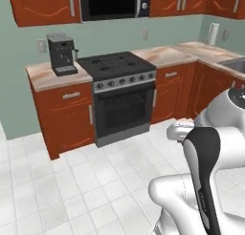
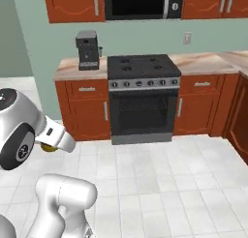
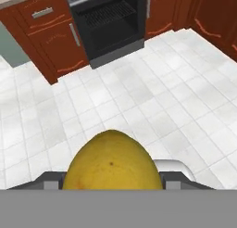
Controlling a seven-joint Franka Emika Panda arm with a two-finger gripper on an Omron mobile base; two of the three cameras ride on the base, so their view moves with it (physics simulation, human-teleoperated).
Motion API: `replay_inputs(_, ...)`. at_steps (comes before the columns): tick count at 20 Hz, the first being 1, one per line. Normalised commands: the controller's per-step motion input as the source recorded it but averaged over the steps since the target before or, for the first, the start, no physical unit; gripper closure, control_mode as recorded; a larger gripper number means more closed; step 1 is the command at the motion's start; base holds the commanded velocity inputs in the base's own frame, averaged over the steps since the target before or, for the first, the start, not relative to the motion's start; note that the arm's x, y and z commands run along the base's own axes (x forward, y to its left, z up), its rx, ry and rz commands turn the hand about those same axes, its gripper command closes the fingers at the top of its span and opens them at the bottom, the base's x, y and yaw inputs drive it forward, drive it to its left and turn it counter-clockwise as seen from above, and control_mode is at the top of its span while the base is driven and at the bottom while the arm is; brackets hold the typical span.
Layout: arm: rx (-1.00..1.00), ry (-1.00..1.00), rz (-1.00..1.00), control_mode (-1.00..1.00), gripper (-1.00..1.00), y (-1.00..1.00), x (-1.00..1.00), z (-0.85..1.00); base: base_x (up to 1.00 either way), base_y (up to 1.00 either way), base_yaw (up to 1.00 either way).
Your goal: Gather the cucumber and lemon from the fridge and place them on a tray on the dining counter. Then gather the steak and fish from the fridge and place them on the other tray.
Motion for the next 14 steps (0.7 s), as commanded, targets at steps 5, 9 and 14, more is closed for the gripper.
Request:
replay_inputs(5, 0.00, 0.00, 0.00, 1.00, 1.00, 0.00, 0.00, 0.00, 0.05, 0.30, 0.66)
replay_inputs(9, 0.00, 0.00, 0.00, 1.00, 1.00, 0.00, 0.00, 0.00, 0.04, 0.30, 0.66)
replay_inputs(14, 0.00, 0.00, 0.00, 1.00, 1.00, 0.00, 0.00, 0.00, 0.15, 0.37, 0.61)
